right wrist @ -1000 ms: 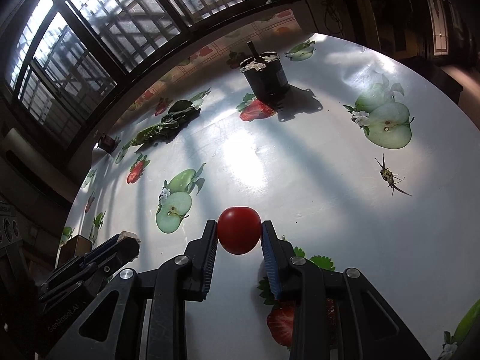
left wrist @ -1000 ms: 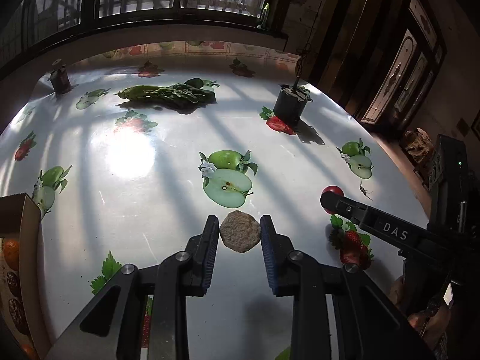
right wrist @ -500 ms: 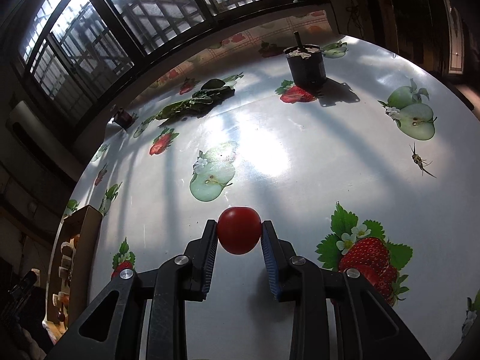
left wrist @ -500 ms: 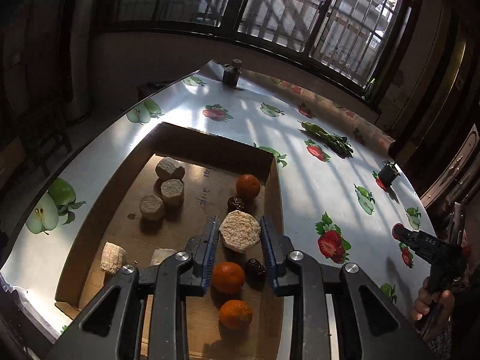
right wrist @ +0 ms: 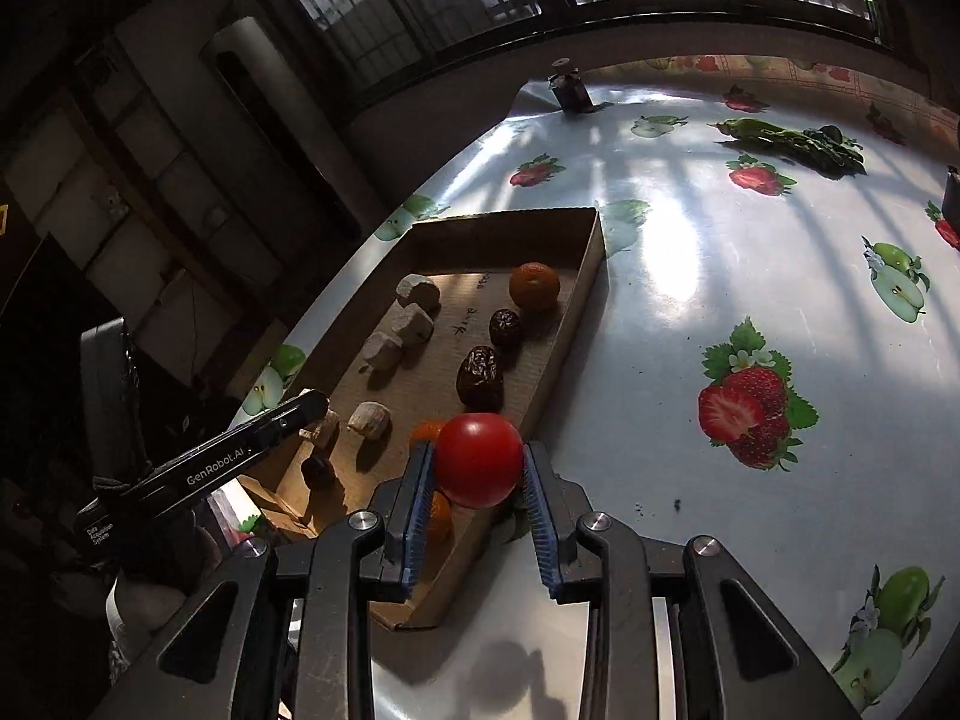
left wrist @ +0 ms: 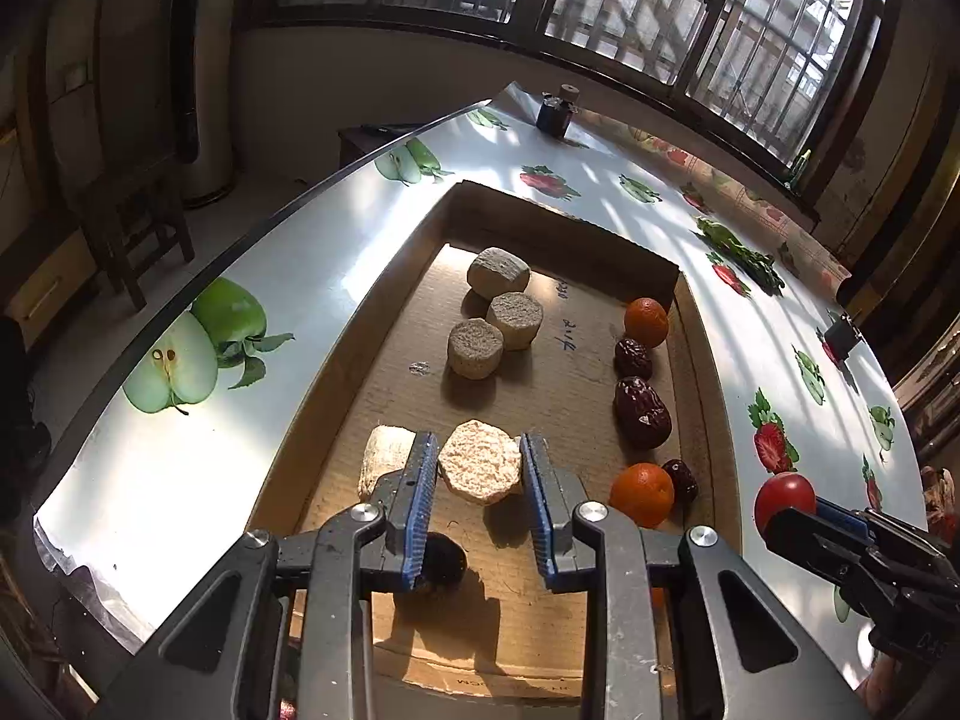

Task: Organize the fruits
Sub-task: 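Carry the rice cake with the left tool into the box while the right tool carries the tomato there, then open both tools and withdraw them from the box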

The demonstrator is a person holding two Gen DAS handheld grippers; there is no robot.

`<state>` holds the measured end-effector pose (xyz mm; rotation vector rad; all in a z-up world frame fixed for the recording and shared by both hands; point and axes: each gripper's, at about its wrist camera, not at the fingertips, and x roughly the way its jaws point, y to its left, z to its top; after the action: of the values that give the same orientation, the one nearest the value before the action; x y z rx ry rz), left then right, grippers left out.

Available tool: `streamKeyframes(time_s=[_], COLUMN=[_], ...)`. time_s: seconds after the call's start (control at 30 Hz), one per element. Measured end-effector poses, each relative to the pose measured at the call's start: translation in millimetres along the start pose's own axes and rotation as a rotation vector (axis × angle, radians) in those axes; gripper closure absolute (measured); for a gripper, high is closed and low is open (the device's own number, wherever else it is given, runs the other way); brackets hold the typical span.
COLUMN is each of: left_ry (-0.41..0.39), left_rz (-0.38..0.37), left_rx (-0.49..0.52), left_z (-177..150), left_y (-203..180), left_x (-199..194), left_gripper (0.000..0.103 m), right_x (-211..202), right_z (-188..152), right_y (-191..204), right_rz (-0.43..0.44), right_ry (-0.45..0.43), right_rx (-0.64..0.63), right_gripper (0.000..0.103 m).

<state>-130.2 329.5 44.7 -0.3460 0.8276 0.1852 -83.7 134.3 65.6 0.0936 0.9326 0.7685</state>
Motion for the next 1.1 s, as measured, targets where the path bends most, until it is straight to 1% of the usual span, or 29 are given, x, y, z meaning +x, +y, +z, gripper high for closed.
streamKeyframes(time_s=[0.07,0.13,0.2,0.27,0.33,0.4,0.5,0.53,0.6,0.67,0.73,0.8,0.87,0.93,0.97,1.0,1.1], left_ry=[0.001,0.006,-0.004,-0.005,-0.007,-0.01,-0.016,-0.02,-0.034,-0.054,-0.074,-0.102,-0.136,-0.168,-0.185,-0.202,-0.24], left_rz=[0.019,0.029,0.026,0.02,0.015,0.009,0.005,0.004,0.008,0.016,0.03,0.061,0.115,0.166,0.195,0.225,0.297], left_rx=[0.012,0.005,-0.009,-0.028,-0.043,-0.06,-0.09,-0.095,-0.104,-0.103,-0.093,-0.077,-0.054,-0.034,-0.025,-0.017,0.001], left_z=[-2.0,-3.3,-2.7,-1.9,-1.1,-0.5,0.2,0.4,1.3,1.7,2.2,1.9,2.0,2.1,2.1,2.0,1.4], left_y=[1.1,5.7,10.9,15.7,19.2,23.1,28.2,29.1,29.9,28.9,26.3,21.5,15.1,8.7,5.7,2.8,-7.7], left_x=[1.5,4.0,3.2,2.5,1.5,0.1,-3.7,-5.6,-10.6,-16.2,-22.3,-28.3,-34.8,-40.9,-43.9,-47.3,-54.4], left_gripper=[0.076,0.076,0.076,0.075,0.072,0.065,0.06,0.059,0.053,0.051,0.05,0.045,0.041,0.035,0.029,0.025,0.018], right_x=[17.3,31.4,41.9,49.9,56.2,56.9,59.1,59.2,59.2,57.8,53.8,46.8,36.1,23.4,17.8,12.4,-0.3], right_z=[-3.7,-7.1,-10.1,-13.3,-15.7,-17.5,-17.0,-17.3,-17.3,-17.7,-18.6,-19.0,-20.2,-21.8,-22.7,-23.5,-25.2], right_y=[21.5,34.0,40.5,46.7,48.6,51.4,54.6,55.5,56.9,58.0,58.3,56.3,53.6,48.6,45.8,42.8,34.5], right_rz=[-0.016,-0.011,-0.021,-0.048,-0.058,-0.072,-0.092,-0.092,-0.092,-0.097,-0.099,-0.103,-0.109,-0.133,-0.145,-0.154,-0.186], right_ry=[0.027,0.054,0.066,0.069,0.075,0.058,0.052,0.051,0.046,0.037,0.026,0.009,-0.02,-0.058,-0.075,-0.09,-0.116], right_rx=[-0.056,-0.087,-0.113,-0.14,-0.149,-0.157,-0.173,-0.174,-0.175,-0.175,-0.167,-0.15,-0.129,-0.105,-0.093,-0.083,-0.063], right_gripper=[0.071,0.071,0.071,0.07,0.07,0.07,0.069,0.068,0.058,0.052,0.051,0.051,0.051,0.047,0.042,0.04,0.038])
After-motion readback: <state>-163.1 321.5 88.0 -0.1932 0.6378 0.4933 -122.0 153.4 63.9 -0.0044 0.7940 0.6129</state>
